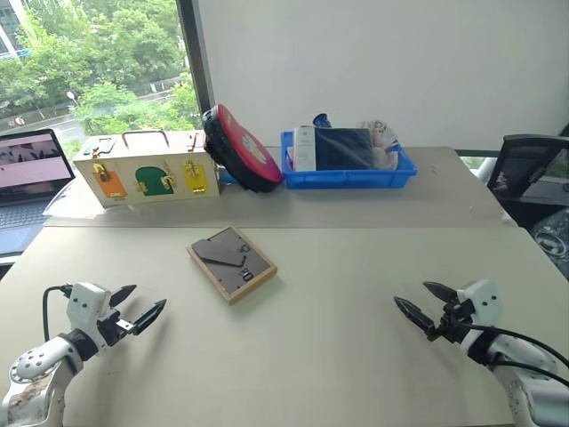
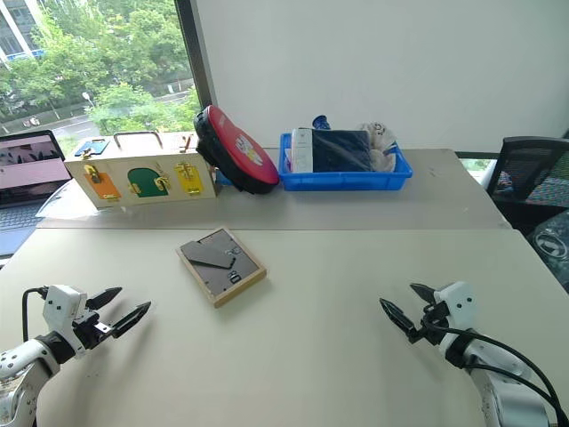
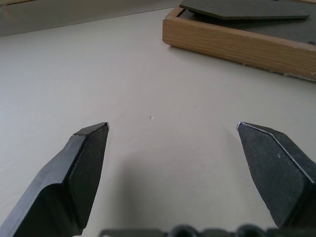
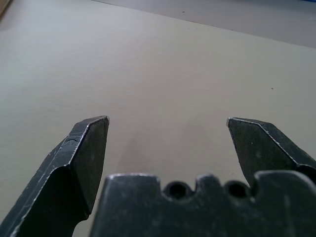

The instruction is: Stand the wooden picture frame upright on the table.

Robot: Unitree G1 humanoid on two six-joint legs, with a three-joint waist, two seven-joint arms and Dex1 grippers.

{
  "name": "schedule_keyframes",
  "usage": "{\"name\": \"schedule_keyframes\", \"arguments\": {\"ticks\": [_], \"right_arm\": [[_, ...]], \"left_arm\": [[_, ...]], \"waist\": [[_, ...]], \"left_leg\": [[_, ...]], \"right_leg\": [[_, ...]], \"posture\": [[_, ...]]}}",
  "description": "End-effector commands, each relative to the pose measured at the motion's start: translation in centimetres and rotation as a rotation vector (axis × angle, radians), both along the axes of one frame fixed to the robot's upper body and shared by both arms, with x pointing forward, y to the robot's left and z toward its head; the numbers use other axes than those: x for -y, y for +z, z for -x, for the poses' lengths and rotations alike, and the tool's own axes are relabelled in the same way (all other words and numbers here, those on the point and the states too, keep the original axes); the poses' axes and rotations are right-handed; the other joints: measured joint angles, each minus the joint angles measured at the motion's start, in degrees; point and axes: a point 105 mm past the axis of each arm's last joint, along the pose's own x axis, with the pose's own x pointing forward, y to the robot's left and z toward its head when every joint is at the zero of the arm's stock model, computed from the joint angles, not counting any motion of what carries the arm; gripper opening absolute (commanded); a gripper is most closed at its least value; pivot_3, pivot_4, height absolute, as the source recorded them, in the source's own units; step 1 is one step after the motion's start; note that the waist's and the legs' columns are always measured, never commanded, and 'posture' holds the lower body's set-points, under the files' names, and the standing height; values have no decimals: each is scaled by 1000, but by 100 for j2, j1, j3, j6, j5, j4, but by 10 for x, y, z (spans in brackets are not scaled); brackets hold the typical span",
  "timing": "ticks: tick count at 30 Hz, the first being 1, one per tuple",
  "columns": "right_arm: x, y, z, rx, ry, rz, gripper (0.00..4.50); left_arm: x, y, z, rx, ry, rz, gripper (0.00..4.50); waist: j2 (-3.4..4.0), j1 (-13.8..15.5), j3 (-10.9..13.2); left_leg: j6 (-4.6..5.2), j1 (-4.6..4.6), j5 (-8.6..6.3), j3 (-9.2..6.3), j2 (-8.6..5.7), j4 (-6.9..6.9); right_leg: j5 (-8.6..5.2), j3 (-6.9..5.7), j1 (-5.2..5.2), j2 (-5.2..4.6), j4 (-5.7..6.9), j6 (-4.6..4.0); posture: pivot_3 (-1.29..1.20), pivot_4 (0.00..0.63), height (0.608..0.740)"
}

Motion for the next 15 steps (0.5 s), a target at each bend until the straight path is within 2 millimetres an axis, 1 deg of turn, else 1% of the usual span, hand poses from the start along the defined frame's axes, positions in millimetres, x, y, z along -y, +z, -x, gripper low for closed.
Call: {"name": "schedule_keyframes", "arguments": {"ticks": [1, 3, 4, 9, 11, 12, 13, 15], "right_arm": [[-5, 30, -11, 71, 26, -73, 4434], [-23, 59, -27, 88, 159, -78, 4434], [-30, 69, -32, 89, 221, -61, 4434], [-61, 88, -51, 87, 430, 66, 4434], [-73, 93, -56, 88, 494, 88, 4434], [-84, 95, -62, 84, 539, 102, 4434], [-91, 95, -65, 81, 569, 113, 3927], [-107, 92, -82, 86, 594, 155, 3404]], "left_arm": [[-2, 23, -5, 49, -18, 22, 4500], [2, 38, -7, 63, -63, 24, 4500], [3, 45, -7, 72, -85, 17, 4500], [8, 70, -5, 99, -138, 69, 4500], [9, 74, -3, 96, -149, 75, 4500], [10, 75, -1, 90, -155, 93, 4500], [11, 75, 0, 86, -160, 107, 4500], [10, 72, -2, 83, -134, 114, 3956]], "waist": [[-1, 1, 0], [-4, -54, 16], [-1, -73, 26], [-24, -18, 16], [-25, -2, 17], [-26, 4, 18], [-26, -11, 20], [-27, -35, 21]], "left_leg": [[0, 0, 0, 0, 0, 0], [-1, 0, 1, 0, 0, 2], [-7, -1, 6, 2, 0, 6], [-7, 9, 18, 2, 1, -16], [-7, 6, 18, 1, 1, -32], [-7, 2, 17, 1, 0, -35], [-7, -7, 17, 1, 0, -37], [-7, -15, 17, 0, 1, -39]], "right_leg": [[0, 0, 0, 0, 0, 0], [1, 1, -1, 0, 2, -1], [3, 7, -9, 1, 11, 0], [-3, 5, -8, 2, 16, 2], [-2, 0, -12, 1, 7, -7], [-2, 0, -17, -1, 6, -7], [-1, -1, -25, -1, 5, -7], [0, -3, -33, -1, 6, -9]], "posture": [[0, 150, 735], [0, 150, 735], [0, 150, 735], [0, 150, 735], [0, 150, 735], [0, 150, 735], [0, 150, 735], [0, 150, 735]]}}
